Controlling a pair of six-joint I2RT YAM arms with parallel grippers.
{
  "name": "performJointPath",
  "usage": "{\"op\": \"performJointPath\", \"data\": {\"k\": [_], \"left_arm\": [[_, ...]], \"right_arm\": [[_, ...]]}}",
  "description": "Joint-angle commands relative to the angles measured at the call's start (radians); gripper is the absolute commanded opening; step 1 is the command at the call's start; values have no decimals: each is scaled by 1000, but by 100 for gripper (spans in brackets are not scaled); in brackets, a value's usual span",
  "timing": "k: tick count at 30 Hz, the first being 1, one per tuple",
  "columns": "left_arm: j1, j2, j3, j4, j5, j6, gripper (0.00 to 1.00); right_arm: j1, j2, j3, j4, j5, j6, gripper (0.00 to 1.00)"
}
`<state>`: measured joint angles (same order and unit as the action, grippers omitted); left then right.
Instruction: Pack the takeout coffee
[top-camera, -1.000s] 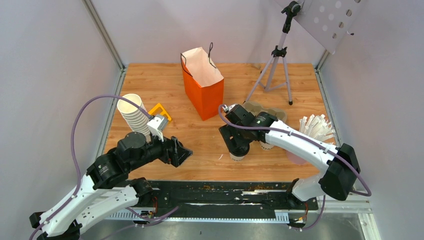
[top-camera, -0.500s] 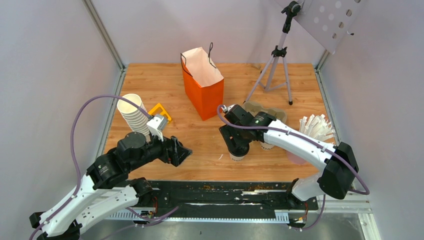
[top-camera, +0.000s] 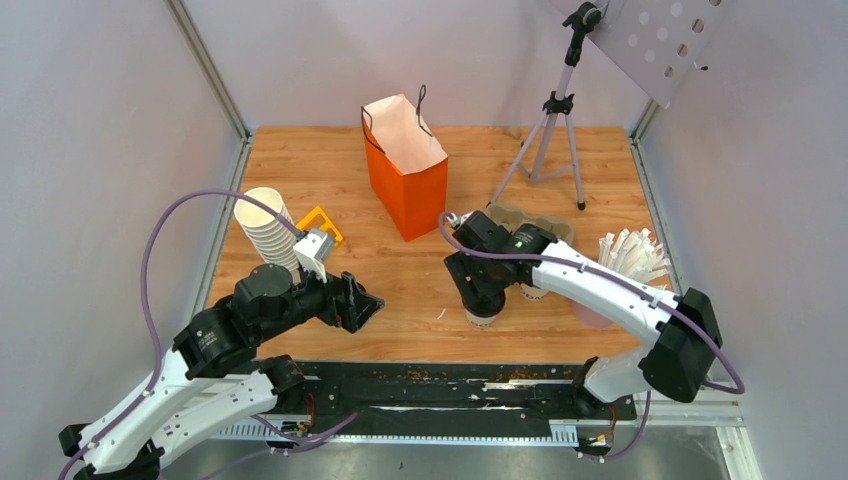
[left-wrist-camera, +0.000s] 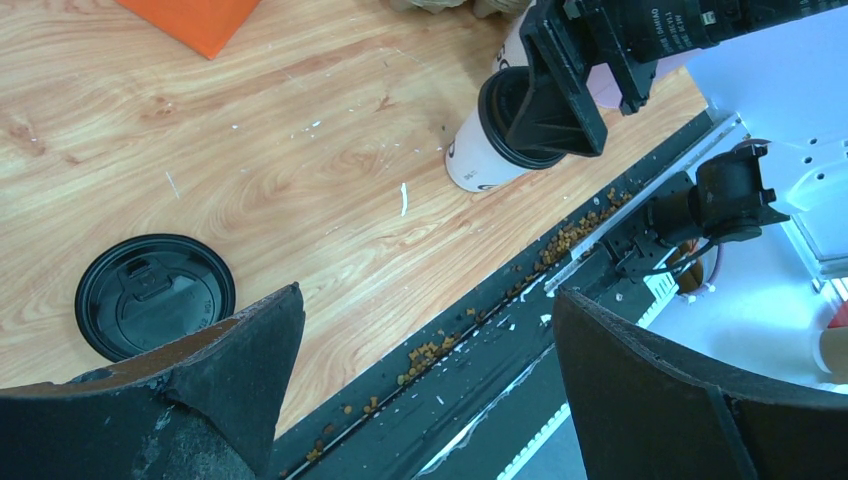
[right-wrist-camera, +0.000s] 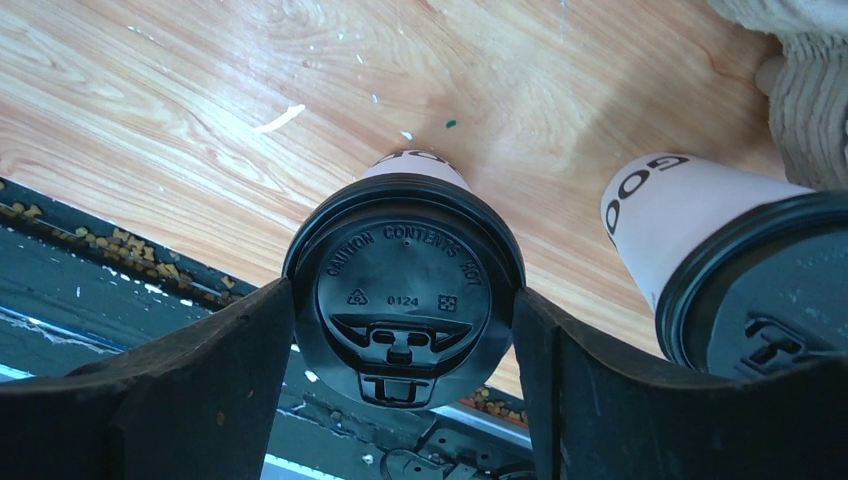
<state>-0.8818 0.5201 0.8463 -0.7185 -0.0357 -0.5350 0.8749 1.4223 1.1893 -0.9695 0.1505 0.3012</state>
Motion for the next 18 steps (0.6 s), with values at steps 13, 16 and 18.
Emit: {"op": "performJointPath", "data": {"k": [13,16,18], "left_arm": [[1,-15,24,15,-4,7,100],[1,-11,16,27,12,5,100],[1,-5,14,28,23,6,100]], "right_arm": [[-32,-219,-74,-164,99,174,73],[-74,-271,-124,-189,121,202,73],[-103,-307,-160,-187,134,213,73]]}}
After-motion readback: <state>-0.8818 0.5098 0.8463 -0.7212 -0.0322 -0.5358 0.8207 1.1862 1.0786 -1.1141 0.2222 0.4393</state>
